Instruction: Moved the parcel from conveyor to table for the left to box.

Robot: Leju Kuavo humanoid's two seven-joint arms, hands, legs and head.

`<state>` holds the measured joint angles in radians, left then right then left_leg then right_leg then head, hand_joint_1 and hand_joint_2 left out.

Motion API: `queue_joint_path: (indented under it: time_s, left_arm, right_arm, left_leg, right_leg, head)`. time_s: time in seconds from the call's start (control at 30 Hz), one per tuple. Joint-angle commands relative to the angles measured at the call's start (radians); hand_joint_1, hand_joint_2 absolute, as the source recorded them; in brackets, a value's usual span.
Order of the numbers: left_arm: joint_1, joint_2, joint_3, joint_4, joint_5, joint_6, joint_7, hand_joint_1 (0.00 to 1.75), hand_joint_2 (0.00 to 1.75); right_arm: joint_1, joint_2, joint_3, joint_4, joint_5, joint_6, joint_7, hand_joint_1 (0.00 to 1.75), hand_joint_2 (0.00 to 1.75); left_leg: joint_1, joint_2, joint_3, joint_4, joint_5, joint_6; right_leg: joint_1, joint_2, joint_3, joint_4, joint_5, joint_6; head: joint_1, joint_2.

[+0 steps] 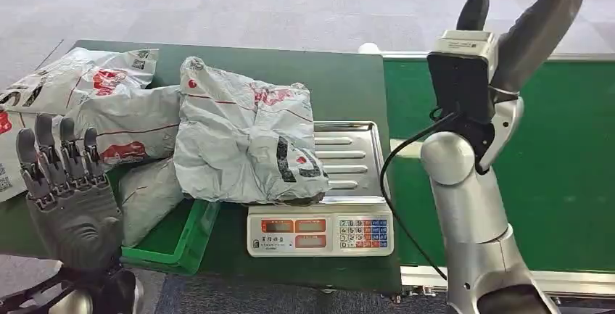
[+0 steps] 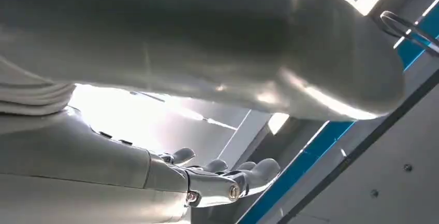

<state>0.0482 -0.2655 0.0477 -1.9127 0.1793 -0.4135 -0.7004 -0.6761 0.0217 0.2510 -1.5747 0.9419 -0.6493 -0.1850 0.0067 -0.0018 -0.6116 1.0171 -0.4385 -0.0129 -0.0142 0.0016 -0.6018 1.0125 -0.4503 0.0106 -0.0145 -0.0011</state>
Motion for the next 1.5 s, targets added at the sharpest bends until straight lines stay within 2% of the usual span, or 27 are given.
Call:
queue_joint_path:
  time_s: [0.03,0.57,0.63,0.67,0.7,0.73,0.77,0.8,0.87,0.9,0.93,0.97,1.0,1.03,1.23,1.5]
  left_arm:
    - [-0.044,-0.001,-0.004,0.028,-0.003,0.009,0.002,0.00,1.75]
    - [-0.052,0.002,-0.010,0.027,-0.022,0.030,0.002,0.00,1.75]
    - [-0.072,0.022,-0.027,0.006,-0.127,0.136,0.002,0.00,1.75]
    - [-0.111,0.100,-0.114,0.022,-0.350,0.365,0.002,0.00,1.75]
    - [-0.170,0.155,-0.179,0.117,-0.579,0.464,0.050,0.00,1.75]
    - [-0.245,0.190,-0.231,0.191,-0.733,0.435,0.144,0.00,1.75]
    - [-0.321,0.205,-0.275,0.281,-0.873,0.443,0.208,0.00,1.75]
    - [-0.443,0.232,-0.359,0.444,-1.118,0.443,0.306,0.00,1.75]
    - [-0.636,0.235,-0.456,0.708,-1.277,0.450,0.362,0.00,1.75]
    - [-0.752,0.252,-0.543,0.868,-1.390,0.468,0.412,0.00,1.75]
    - [-0.817,0.251,-0.589,0.977,-1.431,0.476,0.422,0.00,1.75]
    - [-0.904,0.254,-0.702,1.135,-1.532,0.389,0.447,0.00,1.75]
    - [-0.954,0.208,-0.726,1.313,-1.550,0.444,0.446,0.00,1.75]
    - [-0.974,0.186,-0.738,1.412,-1.546,0.476,0.435,0.00,1.75]
    - [-0.964,0.184,-0.764,1.456,-1.552,0.476,0.436,0.00,1.75]
    - [-0.959,0.187,-0.780,1.483,-1.557,0.485,0.436,0.00,1.75]
  right_arm:
    - [-0.011,-0.021,-0.020,0.008,-0.003,0.000,0.001,0.00,0.00]
    - [-0.010,-0.025,-0.028,0.012,-0.005,-0.002,0.002,0.00,0.00]
    - [0.000,-0.030,-0.036,0.008,-0.007,-0.009,0.003,0.00,0.00]
    - [0.031,-0.036,-0.046,-0.008,-0.002,-0.017,0.002,0.00,0.00]
    - [0.060,-0.033,-0.050,-0.020,0.005,-0.020,-0.004,0.00,0.00]
    - [0.070,-0.020,-0.047,-0.017,0.010,-0.020,-0.012,0.00,0.00]
    - [0.072,-0.006,-0.039,-0.006,0.013,-0.020,-0.016,0.00,0.00]
    - [0.060,0.016,-0.023,0.020,0.015,-0.017,-0.022,0.00,0.00]
    - [0.030,0.027,0.008,0.052,0.009,-0.016,-0.020,0.00,0.00]
    - [0.009,0.029,0.023,0.069,-0.010,0.000,-0.007,0.00,0.00]
    - [-0.006,0.033,0.029,0.085,-0.016,0.005,-0.005,0.00,0.00]
    - [-0.027,0.042,0.034,0.111,-0.031,0.022,0.001,0.00,0.00]
    - [-0.054,0.059,0.034,0.149,-0.032,0.025,-0.003,0.00,0.00]
    - [-0.056,0.065,0.031,0.155,-0.030,0.023,0.001,0.00,0.00]
    - [-0.037,0.059,0.025,0.143,-0.023,0.019,0.004,0.00,0.00]
    - [-0.018,0.057,0.019,0.140,-0.017,0.012,0.004,0.00,0.00]
  left_leg:
    - [0.000,-0.002,0.001,-0.001,0.000,0.000]
    - [0.001,-0.003,0.002,-0.001,0.001,0.000]
    - [0.001,-0.003,0.001,-0.001,0.000,0.000]
    - [0.001,-0.004,0.000,0.000,0.001,0.000]
    - [0.001,-0.003,0.000,0.000,0.000,0.000]
    - [0.001,-0.008,0.000,-0.001,0.002,0.000]
    - [0.001,-0.007,0.000,-0.001,0.001,0.000]
    - [0.001,-0.013,0.001,-0.004,0.004,0.000]
    - [0.000,-0.017,0.000,-0.004,0.006,0.000]
    - [-0.001,-0.019,-0.001,-0.001,0.006,0.000]
    - [0.000,-0.020,-0.002,-0.001,0.007,0.001]
    - [-0.001,-0.018,-0.002,0.000,0.007,0.001]
    - [0.001,-0.020,-0.004,-0.002,0.011,0.001]
    - [0.000,-0.019,-0.005,0.001,0.010,-0.001]
    - [0.000,0.001,-0.003,-0.001,0.010,0.001]
    - [0.000,0.004,-0.004,-0.002,0.010,0.001]
  right_leg:
    - [0.000,-0.003,0.002,-0.001,0.000,-0.001]
    - [0.001,-0.003,0.003,-0.002,0.000,-0.001]
    - [0.001,-0.003,0.002,-0.002,0.000,-0.001]
    - [0.001,-0.004,0.002,-0.001,0.000,-0.001]
    - [0.001,-0.003,0.001,0.000,0.000,0.000]
    - [0.001,-0.008,0.003,-0.002,-0.001,-0.001]
    - [0.001,-0.007,0.002,-0.002,-0.001,-0.001]
    - [0.002,-0.014,0.005,-0.004,0.000,-0.001]
    - [0.000,-0.018,0.005,-0.002,0.000,-0.002]
    - [-0.001,-0.021,0.003,0.000,-0.001,-0.001]
    - [0.000,-0.022,0.003,-0.001,0.000,-0.001]
    - [-0.001,-0.022,0.003,0.000,0.000,0.000]
    - [0.001,-0.025,0.003,-0.002,0.004,-0.001]
    - [0.000,-0.022,0.001,0.001,0.004,-0.001]
    - [0.000,-0.001,-0.002,-0.001,0.012,0.001]
    - [0.001,0.002,-0.004,-0.002,0.012,0.001]
  head:
    - [0.000,0.000]
    - [0.000,0.000]
    - [0.000,0.000]
    - [0.000,0.000]
    - [0.000,0.000]
    - [0.000,0.000]
    - [0.000,0.000]
    - [0.000,0.000]
    - [0.000,0.000]
    - [0.000,0.000]
    - [0.000,0.000]
    - [0.000,0.000]
    - [0.000,0.000]
    - [0.000,0.000]
    - [0.000,0.000]
    - [0.000,0.000]
